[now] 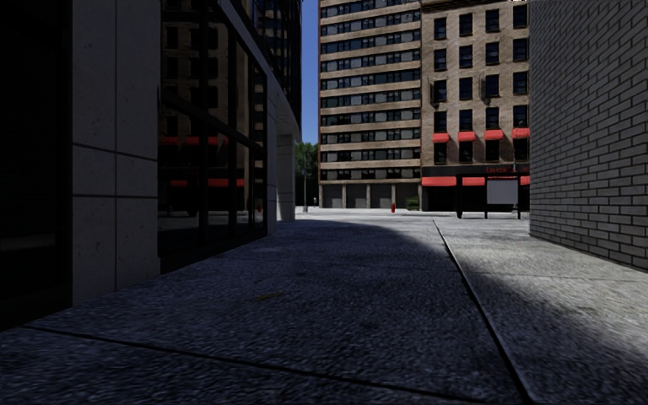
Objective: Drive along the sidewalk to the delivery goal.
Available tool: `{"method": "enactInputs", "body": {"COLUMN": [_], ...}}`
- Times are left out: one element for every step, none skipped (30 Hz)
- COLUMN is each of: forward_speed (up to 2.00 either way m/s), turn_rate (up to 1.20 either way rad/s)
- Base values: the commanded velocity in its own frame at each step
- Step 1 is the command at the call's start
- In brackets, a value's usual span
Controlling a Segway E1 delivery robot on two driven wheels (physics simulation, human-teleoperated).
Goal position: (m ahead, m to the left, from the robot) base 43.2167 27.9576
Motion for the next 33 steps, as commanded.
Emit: {"method": "enactInputs", "body": {"forward_speed": [2.00,2.00,2.00,2.00,2.00,2.00,2.00,2.00,2.00,2.00,2.00,2.00,2.00,2.00,2.00,2.00,2.00,2.00,2.00,2.00,2.00,2.00,2.00,2.00,2.00,2.00,2.00,2.00,2.00,2.00,2.00,2.00,2.00], "turn_rate": [-0.38,-0.38,-0.38,-0.38,-0.38,-0.38,-0.33,-0.33,-0.26,-0.20,-0.18,-0.17,-0.17,-0.17,-0.17,-0.17,-0.17,-0.17,-0.17,-0.17,-0.17,-0.17,-0.17,-0.17,-0.17,-0.17,-0.17,-0.17,-0.17,-0.17,-0.17,-0.17,-0.17]}}
